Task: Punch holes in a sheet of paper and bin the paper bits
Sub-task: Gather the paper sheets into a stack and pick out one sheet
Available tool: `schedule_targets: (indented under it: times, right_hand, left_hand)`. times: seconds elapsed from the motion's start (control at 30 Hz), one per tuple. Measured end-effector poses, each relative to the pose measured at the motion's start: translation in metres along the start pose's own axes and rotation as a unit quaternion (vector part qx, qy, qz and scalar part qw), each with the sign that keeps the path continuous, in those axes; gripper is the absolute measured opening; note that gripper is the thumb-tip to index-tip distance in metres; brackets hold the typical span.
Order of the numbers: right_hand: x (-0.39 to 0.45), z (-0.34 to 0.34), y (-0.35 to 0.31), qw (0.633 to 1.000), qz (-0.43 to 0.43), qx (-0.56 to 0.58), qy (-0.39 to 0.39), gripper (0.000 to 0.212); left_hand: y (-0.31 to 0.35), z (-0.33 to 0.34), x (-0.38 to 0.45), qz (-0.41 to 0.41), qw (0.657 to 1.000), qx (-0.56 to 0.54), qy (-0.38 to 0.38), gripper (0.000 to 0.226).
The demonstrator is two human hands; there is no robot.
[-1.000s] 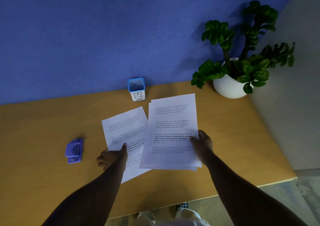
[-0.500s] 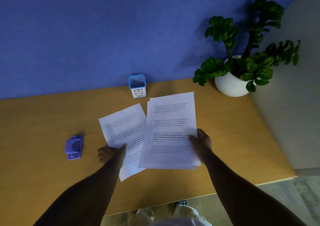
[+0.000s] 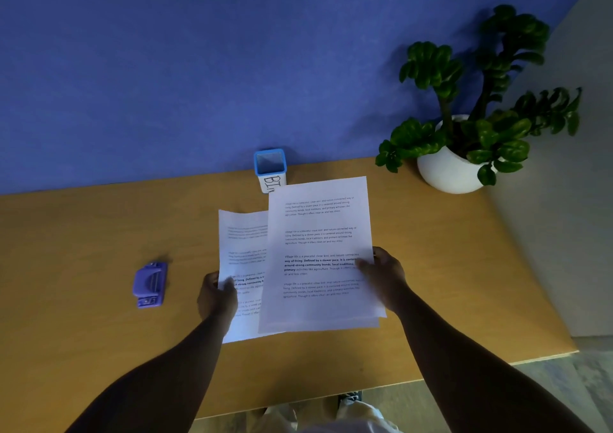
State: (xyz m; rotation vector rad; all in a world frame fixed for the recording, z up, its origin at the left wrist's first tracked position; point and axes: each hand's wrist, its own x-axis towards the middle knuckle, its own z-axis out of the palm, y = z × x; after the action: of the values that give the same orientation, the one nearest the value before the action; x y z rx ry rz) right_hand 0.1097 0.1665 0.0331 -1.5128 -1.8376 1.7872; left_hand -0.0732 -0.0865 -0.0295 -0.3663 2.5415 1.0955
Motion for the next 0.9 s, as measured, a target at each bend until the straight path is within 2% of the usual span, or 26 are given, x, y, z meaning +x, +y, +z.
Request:
schedule_targets:
  times: [0.1,0.23,0.4,0.5,0.63,0.77,0.9]
  right_hand:
    - [0.001,0.004,-0.006,1.000,0.007,0.016,-0.025,0.015]
    - [0.003,0.017,-0.016,0.997,0.024,0.045,-0.062,0.013]
    - [0.006,0.032,-0.027,0.996,0.017,0.061,-0.069,0.016]
    - [0.007,0.035,-0.030,0.997,0.013,0.054,-0.060,0.021]
    - [0.008,0.034,-0.027,0.997,0.013,0.026,-0.065,0.027]
    - [0.007,0.028,-0.023,0.997,0.015,0.018,-0.075,0.025]
    - [0.005,0.024,-0.023,0.996,0.006,0.000,-0.084,0.026]
  left_hand:
    - [0.000,-0.006,0.004,0.031,0.999,-0.024,-0.035,0.028]
    - [0.003,-0.011,0.009,0.029,0.991,-0.083,-0.097,0.029]
    - [0.014,-0.010,0.002,0.004,0.971,-0.160,-0.179,0.018]
    - [0.023,-0.010,-0.004,0.000,0.959,-0.185,-0.214,0.024]
    - [0.035,-0.012,-0.013,0.010,0.944,-0.203,-0.258,0.025]
    - [0.047,-0.013,-0.021,0.026,0.942,-0.172,-0.288,0.019]
    - [0.055,-0.012,-0.026,0.010,0.924,-0.189,-0.331,0.032]
